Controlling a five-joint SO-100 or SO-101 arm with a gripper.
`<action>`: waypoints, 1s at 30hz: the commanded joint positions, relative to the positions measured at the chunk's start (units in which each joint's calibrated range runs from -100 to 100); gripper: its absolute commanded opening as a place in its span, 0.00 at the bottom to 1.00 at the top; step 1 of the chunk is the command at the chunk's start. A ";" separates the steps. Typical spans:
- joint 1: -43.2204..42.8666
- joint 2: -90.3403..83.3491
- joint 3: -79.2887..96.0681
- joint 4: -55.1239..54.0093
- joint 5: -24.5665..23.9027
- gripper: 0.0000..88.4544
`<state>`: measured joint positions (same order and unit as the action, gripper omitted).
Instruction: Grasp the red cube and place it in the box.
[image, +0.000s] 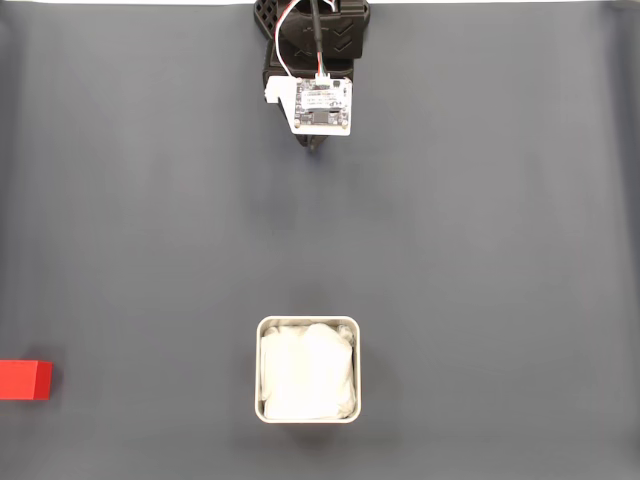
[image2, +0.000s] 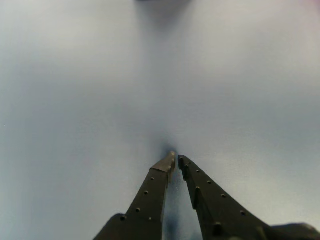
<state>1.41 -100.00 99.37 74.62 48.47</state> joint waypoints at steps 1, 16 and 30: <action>-0.06 0.00 0.54 1.28 0.88 0.00; -0.06 0.00 0.54 1.28 0.93 0.00; -0.34 0.00 0.45 -0.52 1.71 0.00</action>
<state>1.41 -100.00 99.37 74.70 49.26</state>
